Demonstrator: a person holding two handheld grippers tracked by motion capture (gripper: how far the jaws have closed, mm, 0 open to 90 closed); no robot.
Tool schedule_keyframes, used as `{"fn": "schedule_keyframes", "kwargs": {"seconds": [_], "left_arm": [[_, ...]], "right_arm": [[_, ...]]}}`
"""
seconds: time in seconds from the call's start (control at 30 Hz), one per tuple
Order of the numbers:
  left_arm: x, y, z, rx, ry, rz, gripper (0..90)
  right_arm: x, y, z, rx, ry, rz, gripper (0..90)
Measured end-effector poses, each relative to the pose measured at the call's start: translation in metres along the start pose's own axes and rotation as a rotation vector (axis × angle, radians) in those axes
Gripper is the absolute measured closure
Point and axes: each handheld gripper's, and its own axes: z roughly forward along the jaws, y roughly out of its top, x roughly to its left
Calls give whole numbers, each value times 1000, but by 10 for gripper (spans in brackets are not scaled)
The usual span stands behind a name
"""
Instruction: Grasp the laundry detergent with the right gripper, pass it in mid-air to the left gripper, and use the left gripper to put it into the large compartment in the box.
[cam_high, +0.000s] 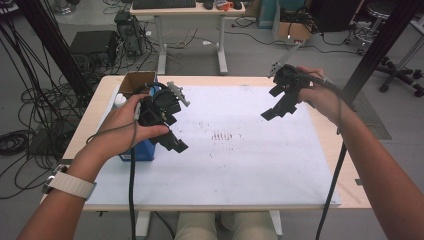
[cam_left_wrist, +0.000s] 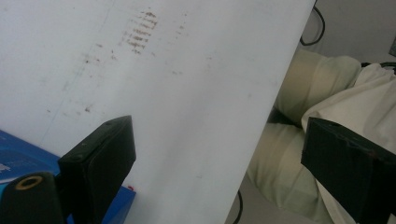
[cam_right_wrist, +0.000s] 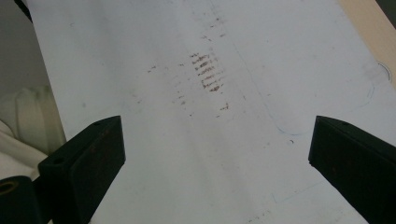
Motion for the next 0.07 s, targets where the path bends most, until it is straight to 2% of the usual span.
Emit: {"fn": "schedule_keyframes", "kwargs": {"seconds": [0.07], "left_arm": [[0, 0, 0, 0, 2, 0, 103]], "right_arm": [[0, -1, 0, 2, 1, 8, 36]]}}
